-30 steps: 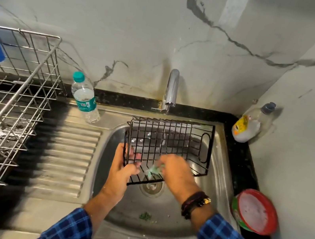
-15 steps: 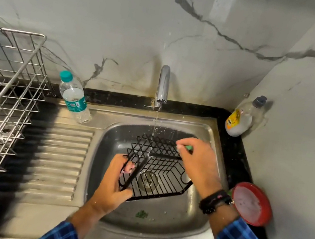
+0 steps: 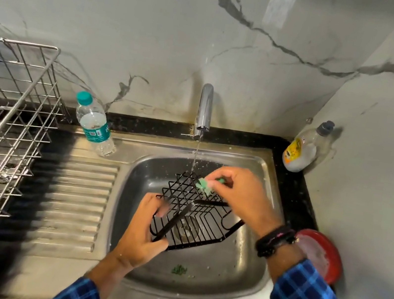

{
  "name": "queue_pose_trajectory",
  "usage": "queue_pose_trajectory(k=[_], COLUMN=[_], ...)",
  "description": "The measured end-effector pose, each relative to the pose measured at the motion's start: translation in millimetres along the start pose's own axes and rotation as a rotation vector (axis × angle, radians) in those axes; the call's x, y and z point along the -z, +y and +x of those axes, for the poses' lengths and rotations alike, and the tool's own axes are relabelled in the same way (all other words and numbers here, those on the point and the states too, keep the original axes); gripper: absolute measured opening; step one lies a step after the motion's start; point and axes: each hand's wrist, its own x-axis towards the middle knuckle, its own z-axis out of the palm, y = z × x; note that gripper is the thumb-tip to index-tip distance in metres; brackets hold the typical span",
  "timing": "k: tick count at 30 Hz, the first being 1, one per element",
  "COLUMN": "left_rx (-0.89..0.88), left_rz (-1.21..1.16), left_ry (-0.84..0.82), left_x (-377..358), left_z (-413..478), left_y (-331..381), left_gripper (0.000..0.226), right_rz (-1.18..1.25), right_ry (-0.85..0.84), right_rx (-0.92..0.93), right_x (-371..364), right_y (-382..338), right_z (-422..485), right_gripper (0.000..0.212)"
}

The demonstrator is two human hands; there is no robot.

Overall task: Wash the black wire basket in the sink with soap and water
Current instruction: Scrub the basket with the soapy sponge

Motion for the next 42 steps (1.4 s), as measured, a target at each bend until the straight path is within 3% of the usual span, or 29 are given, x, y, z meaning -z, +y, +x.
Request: queue_pose_trajectory(k=[6,11,15,21,25,27,31,33,36,37,40,42], left_rx=[-0.052,-0.059,-0.135,-0.23,-0.332,-0.384,-0.456,-0.545,-0.693,-0.721,-0.777,-0.819], left_rz=[-0.002,-0.127,0.066,0.081,0.091,0.208,0.421,0.614,0.878,0.931,1.09,1.162], left_ry=[0.014,0.043,-0.002,-0.002,0.014,-0.015,-0.147,-0.185,-0.237,-0.258,-0.349,-0.417], left_x=[4.6,10.9,12.6,15.3,14.0,15.7,11.2,6.0,7.1,10.2,20.1,22.7], left_z=[2.8,11.1,26.9,22.4,18.1,20.5,23.1,24.8,30.0,32.2,37.1,39.4], left_y=[7.9,24.1,33.7,32.0,47.0,43.1,32.3,33.4,35.9,36.9,37.7,40.3], left_gripper=[0.059,0.068,0.056,0.065,0.067,0.065,0.039,0.033,0.031,0.032,0.031,0.031], right_rz=[-0.154,-0.154,-0.117,-0.036,-0.054,-0.062,0.113,0.063,-0.095,-0.12,-0.184,-0.335], right_ry=[0.036,0.2,0.102,0.058,0.107,0.146,0.296,0.176,-0.244,-0.317,-0.338,-0.25], right_rx=[-0.192,-0.088,0.006,0.055,-0.085,-0.111,-0.152,-0.102,-0.073,-0.066,0.002,-0.001], right_x=[20.1,17.1,6.2,6.8,17.4,16.7,16.3,20.9,23.6,23.8,19.0,6.9], right_y=[40.8,0.2,-39.5,-22.6,30.8,43.6,42.2,39.6,31.6,31.5,32.7,37.7], right_z=[4.3,8.6,9.1,6.8,6.8,10.2,21.9,27.2,24.7,24.2,24.5,25.3], right_gripper=[0.012,0.016,0.017,0.015,0.022,0.021,0.018,0.016,0.012,0.011,0.01,0.016])
